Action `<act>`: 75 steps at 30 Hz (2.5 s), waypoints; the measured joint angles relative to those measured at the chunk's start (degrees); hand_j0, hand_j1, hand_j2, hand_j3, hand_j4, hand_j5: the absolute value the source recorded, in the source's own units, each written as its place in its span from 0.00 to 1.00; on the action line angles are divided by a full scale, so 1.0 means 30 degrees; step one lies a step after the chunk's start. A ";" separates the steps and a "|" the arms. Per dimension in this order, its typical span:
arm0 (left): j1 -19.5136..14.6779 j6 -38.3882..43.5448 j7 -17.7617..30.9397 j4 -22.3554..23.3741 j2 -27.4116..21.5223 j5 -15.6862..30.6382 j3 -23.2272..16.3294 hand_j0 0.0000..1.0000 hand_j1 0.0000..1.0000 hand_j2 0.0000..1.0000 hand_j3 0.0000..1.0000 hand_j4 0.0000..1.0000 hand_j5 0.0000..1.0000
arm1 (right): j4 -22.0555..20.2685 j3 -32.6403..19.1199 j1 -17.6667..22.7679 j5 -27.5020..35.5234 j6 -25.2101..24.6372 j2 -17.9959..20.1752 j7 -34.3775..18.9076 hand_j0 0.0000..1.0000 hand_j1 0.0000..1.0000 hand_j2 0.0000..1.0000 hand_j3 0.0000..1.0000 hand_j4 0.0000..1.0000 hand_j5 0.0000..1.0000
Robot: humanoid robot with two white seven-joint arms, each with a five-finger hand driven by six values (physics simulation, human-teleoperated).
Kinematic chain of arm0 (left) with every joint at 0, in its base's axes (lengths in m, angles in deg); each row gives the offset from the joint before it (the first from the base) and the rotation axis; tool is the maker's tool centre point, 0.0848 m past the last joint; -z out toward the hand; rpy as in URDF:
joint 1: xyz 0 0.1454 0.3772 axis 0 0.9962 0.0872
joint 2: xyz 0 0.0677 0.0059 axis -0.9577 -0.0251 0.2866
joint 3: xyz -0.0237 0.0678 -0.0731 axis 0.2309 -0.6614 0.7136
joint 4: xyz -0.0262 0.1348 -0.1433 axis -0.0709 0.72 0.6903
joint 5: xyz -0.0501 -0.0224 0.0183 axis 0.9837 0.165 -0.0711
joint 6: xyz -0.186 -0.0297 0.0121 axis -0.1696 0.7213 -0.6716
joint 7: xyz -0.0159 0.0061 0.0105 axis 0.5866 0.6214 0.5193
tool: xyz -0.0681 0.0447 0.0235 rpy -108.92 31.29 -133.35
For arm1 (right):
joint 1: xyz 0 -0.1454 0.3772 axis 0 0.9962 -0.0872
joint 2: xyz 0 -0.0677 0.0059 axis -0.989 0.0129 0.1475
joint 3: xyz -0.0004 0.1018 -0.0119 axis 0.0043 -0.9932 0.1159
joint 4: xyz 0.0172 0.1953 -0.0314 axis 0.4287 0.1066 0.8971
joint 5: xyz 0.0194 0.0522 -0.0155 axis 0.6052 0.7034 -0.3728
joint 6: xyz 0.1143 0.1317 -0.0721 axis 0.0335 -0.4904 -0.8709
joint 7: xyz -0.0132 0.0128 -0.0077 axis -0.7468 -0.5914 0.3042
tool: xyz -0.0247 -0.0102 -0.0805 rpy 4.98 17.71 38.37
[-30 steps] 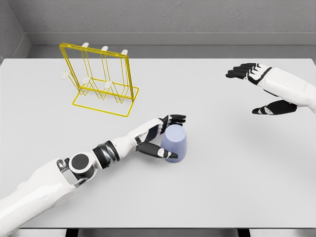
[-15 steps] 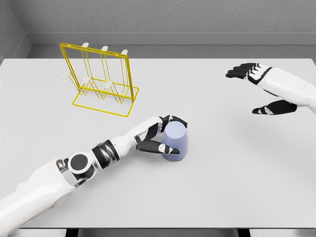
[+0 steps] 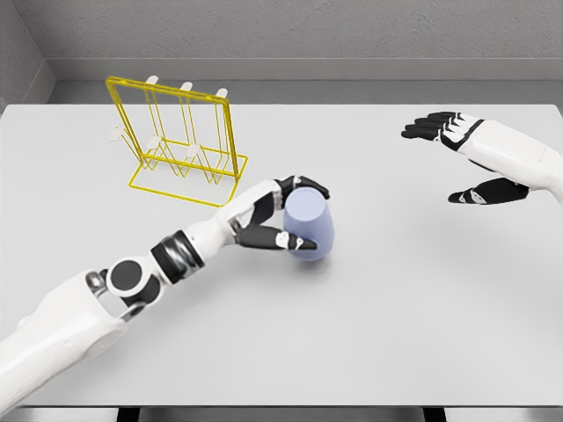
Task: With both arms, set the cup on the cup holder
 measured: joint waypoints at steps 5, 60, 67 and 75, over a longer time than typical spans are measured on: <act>-0.0117 -0.0002 -0.0023 -0.0635 -0.0561 0.0019 0.0748 0.60 0.60 0.60 0.60 0.60 0.60 | -0.0014 0.0000 0.0000 0.0006 0.0000 -0.0001 0.0000 1.00 1.00 1.00 1.00 1.00 1.00; -0.0791 -0.0218 -0.0075 -0.0436 -0.3796 0.1257 0.4663 0.61 0.61 0.61 0.61 0.61 0.61 | -0.0218 0.0003 0.0000 0.0058 0.0000 -0.0164 0.0000 1.00 1.00 1.00 1.00 1.00 1.00; -0.0762 -0.0500 -0.0075 -0.0203 -0.3977 0.1405 0.4682 0.61 0.61 0.61 0.61 0.61 0.61 | -0.0221 0.0003 0.0000 0.0058 0.0000 -0.0184 0.0000 1.00 1.00 1.00 1.00 1.00 1.00; -0.0791 -0.0557 -0.0074 -0.0124 -0.4120 0.1535 0.4683 0.62 0.62 0.62 0.62 0.62 0.62 | -0.0212 0.0003 0.0000 0.0059 0.0000 -0.0186 0.0000 1.00 1.00 1.00 1.00 1.00 1.00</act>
